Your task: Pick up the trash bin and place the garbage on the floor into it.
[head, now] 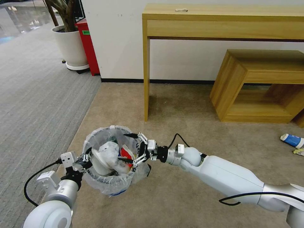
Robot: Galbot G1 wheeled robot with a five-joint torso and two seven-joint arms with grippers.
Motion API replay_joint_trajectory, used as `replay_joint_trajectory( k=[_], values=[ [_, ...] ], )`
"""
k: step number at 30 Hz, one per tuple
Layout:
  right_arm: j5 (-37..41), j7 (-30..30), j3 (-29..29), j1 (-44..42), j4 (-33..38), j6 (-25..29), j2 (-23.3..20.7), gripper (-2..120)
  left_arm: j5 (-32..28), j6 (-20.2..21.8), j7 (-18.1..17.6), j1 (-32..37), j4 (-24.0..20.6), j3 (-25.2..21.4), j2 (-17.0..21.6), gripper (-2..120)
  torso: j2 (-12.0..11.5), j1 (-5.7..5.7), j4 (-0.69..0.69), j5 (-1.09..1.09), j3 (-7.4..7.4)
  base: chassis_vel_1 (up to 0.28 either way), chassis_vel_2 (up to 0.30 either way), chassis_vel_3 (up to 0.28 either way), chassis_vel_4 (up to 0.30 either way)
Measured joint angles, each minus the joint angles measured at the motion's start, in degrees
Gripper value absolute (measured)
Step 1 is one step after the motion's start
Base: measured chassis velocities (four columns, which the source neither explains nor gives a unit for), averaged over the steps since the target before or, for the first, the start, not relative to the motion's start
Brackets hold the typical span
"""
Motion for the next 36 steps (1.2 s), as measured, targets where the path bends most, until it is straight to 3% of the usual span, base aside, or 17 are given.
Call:
replay_joint_trajectory(
  k=[7, 13, 26, 30, 32, 34, 36],
  values=[
    [1.6, 5.1, 5.1, -1.7, 2.9, -1.4, -2.8, 100, -1.2, 0.5, -0.6, -1.2, 0.4, -0.1, 0.6, 2, 0.0, 0.00, 0.00, 0.01, 0.00, 0.000, 0.000, 0.000, 0.000],
    [0.5, 13.8, 11.5, -5.2, 4.7, -2.9, -6.4, 100, -1.2, 0.5, -0.6, -1.9, 1.5, -0.1, 1.2, 2, 0.0, 0.00, -0.01, 0.01, 0.00, 0.000, 0.000, 0.000, 0.000],
    [-0.9, 19.6, 23.4, -12.7, 4.7, -5.1, -12.1, 100, 0.7, 1.4, 2.2, -3.1, 4.6, -0.3, 1.2, 2, 0.0, 0.00, 0.00, 0.00, 0.00, 0.000, 0.000, 0.000, 0.000],
    [-3.7, 25.1, 27.1, -16.5, 4.7, -9.0, -14.1, 100, 4.2, 1.8, 5.2, -3.0, 5.2, -1.0, 1.4, 2, 0.0, 0.00, 0.00, 0.01, 0.00, 0.000, 0.000, 0.000, 0.000],
    [-5.0, 28.9, 29.6, -19.5, 3.8, -11.0, -15.1, 100, 7.9, 2.2, 9.6, -2.6, 5.3, -1.3, 1.8, 2, 0.0, 0.00, 0.00, 0.01, 0.00, 0.000, 0.000, 0.000, 0.000],
    [-5.1, 29.7, 30.0, -20.2, 3.6, -11.3, -15.3, 100, 8.2, 2.3, 10.2, -2.5, 5.2, -1.3, 1.9, 2, 0.0, 0.00, 0.00, 0.02, 0.00, 0.000, 0.000, 0.000, 0.000],
    [-5.0, 31.3, 32.0, -23.3, 2.5, -11.7, -16.2, 100, 9.8, 2.5, 13.3, -2.5, 5.2, -1.6, 2.2, 2, 0.0, 0.00, -0.01, 0.01, 0.00, 0.000, 0.000, 0.000, 0.000]
  ],
)
